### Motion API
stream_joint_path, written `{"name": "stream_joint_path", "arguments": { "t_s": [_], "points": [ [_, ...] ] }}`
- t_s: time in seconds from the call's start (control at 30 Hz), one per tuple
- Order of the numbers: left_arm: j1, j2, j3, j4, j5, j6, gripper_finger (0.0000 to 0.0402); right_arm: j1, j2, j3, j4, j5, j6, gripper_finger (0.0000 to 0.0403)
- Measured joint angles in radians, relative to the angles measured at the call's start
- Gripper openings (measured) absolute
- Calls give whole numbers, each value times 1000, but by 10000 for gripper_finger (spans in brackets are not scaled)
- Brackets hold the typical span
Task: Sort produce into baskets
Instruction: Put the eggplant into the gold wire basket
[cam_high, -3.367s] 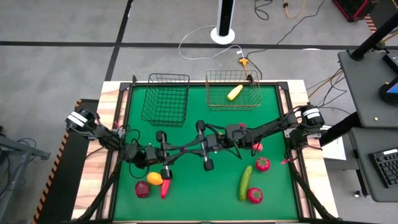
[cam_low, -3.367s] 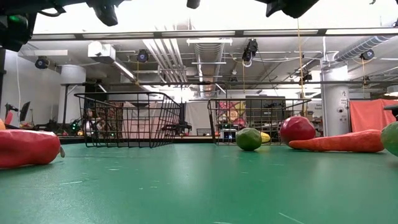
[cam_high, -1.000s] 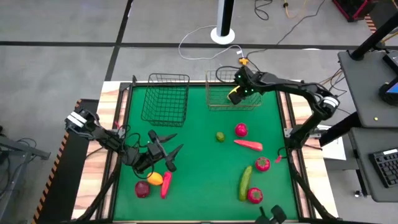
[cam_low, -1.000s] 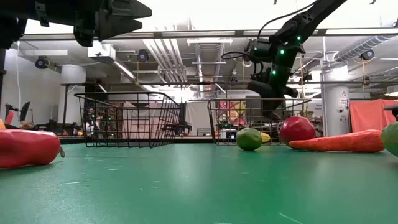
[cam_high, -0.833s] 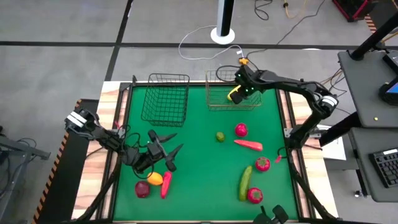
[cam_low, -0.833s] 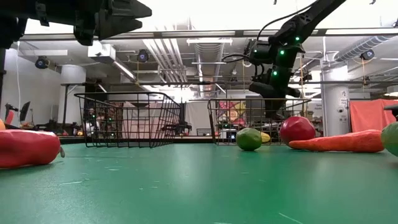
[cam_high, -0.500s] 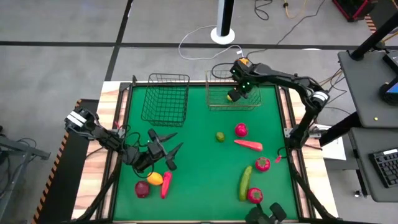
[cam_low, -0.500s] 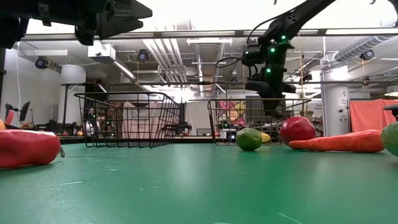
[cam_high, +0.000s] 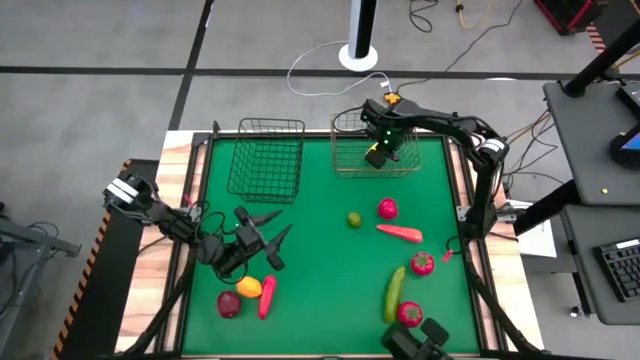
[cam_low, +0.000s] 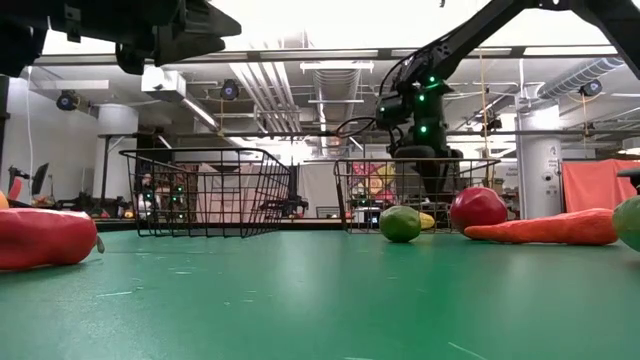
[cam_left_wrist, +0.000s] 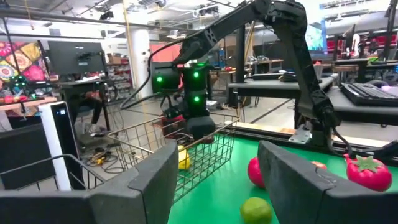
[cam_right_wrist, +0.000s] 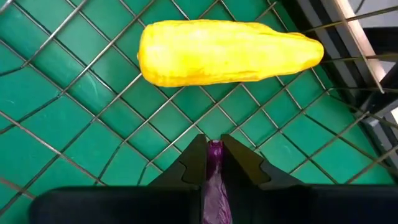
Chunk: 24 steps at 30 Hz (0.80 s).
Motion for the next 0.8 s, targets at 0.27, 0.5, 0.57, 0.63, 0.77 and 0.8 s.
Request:
{"name": "stream_joint_path", "arguments": {
  "t_s": [0.27, 0.5, 0.57, 0.63, 0.77, 0.8],
  "points": [
    [0, 0, 0, 0, 0, -3, 203, -4, 9, -1, 29, 2, 56, 34],
    [0, 0, 0, 0, 1, -5, 203, -6, 4, -1, 80, 2, 129, 34],
    [0, 0, 0, 0, 1, -5, 203, -6, 4, -1, 79, 2, 150, 34],
    [0, 0, 0, 0, 1, -6, 203, -6, 2, -1, 79, 2, 169, 34],
    [0, 0, 0, 0, 1, -12, 203, -6, -17, -1, 96, 2, 177, 34],
    [0, 0, 0, 0, 1, -12, 203, -5, -21, -1, 108, 2, 177, 34]
  ]
}}
